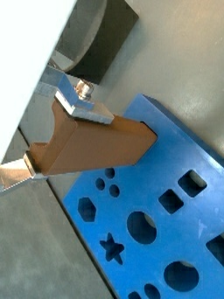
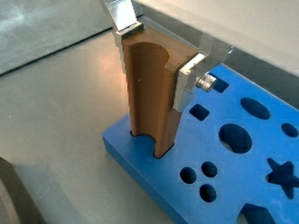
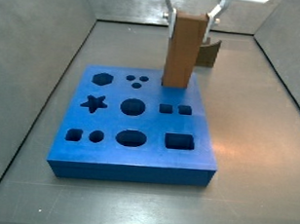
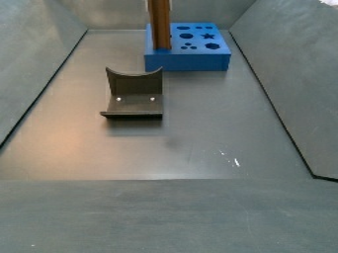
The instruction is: Insert the arch object.
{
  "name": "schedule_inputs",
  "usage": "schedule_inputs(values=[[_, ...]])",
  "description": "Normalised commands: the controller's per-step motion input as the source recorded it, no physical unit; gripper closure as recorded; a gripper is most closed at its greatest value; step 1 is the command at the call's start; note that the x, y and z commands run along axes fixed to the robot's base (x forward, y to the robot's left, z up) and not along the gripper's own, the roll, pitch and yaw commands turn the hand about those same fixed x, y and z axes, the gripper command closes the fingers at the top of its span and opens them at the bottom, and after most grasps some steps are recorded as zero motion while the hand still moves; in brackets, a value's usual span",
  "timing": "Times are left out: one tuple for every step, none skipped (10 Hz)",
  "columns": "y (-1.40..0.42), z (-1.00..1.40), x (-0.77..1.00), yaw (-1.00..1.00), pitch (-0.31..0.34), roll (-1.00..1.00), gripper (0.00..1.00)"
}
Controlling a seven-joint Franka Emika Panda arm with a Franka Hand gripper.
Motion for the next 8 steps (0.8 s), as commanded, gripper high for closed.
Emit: schedule_inputs(values=[[0.00,-0.37,0.00,0.00,-0.089,-0.06,1.00],[0.00,-0.42,0.00,0.00,-0.107,-0.04,1.00],[0.00,-0.39,0.00,0.00,-0.091,-0.05,1.00],[0.00,-0.34,0.00,0.00,-0.076,-0.04,1.00],[0.00,-0.32,0.00,0.00,-0.067,-0.03,1.00],[0.02,-0.03,0.00,0.00,-0.021,-0.10,1.00],[0.04,0.00,0.00,0.00,0.000,-0.04,1.00],[0.00,0.00,0.00,0.00,0.000,0.00,1.00]])
